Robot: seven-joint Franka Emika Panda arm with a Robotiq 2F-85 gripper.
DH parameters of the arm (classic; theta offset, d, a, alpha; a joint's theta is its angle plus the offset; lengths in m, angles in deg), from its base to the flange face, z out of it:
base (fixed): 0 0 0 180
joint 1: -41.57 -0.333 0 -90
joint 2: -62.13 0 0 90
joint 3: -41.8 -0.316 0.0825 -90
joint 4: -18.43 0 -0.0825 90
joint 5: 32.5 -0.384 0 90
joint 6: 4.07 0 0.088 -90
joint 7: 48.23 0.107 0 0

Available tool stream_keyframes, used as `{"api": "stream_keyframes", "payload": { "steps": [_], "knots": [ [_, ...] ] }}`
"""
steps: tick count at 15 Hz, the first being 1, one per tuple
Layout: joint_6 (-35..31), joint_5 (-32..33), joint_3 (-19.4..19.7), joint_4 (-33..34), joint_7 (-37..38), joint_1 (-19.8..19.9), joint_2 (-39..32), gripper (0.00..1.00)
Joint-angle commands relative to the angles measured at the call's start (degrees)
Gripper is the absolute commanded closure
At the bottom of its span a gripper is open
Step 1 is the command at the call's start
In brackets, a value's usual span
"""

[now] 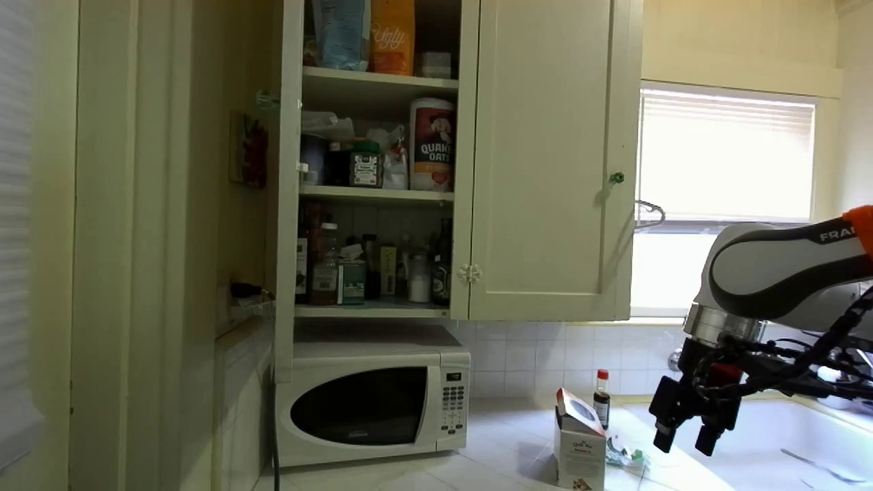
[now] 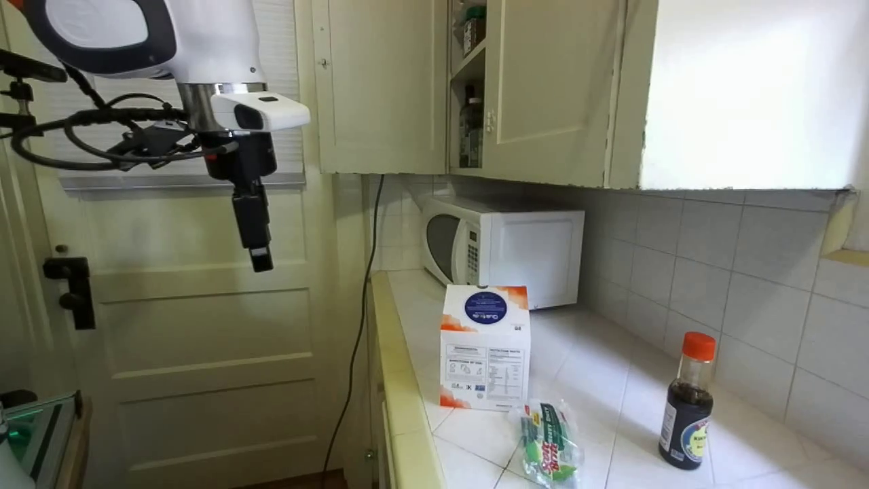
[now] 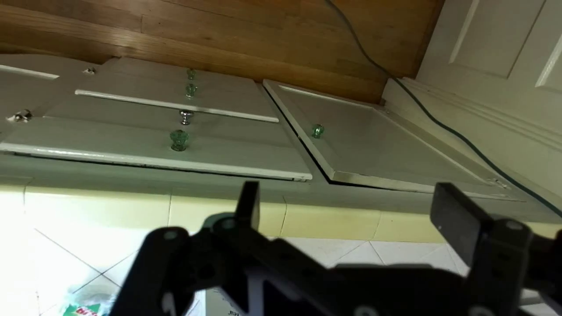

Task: Open the top right cabinet door

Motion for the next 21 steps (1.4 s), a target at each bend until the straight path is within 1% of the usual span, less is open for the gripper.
{"api": "stream_keyframes", "payload": {
  "steps": [1, 7, 9, 11, 15, 18, 21],
  "knots": [
    [0.17, -0.82, -0.88, 0.12, -0.67, 0.99, -0.14, 0.00],
    [0.17, -0.81, -0.94, 0.12, -0.67, 0.98, -0.12, 0.00],
    [-3.17, 0.37, -1.49, 0.15, 0.19, 2.19, -0.59, 0.00],
    [-10.16, 1.16, -1.22, 1.52, -1.22, 3.00, -0.24, 0.00],
    [-20.15, 2.65, -0.66, 8.72, -4.39, 2.84, -2.85, 0.00],
    [-29.73, 3.19, -1.15, 14.88, -5.25, 2.02, -6.64, 0.00],
    [-39.45, 4.22, -0.65, 21.37, -7.15, 1.17, -11.89, 0.00]
  ]
}}
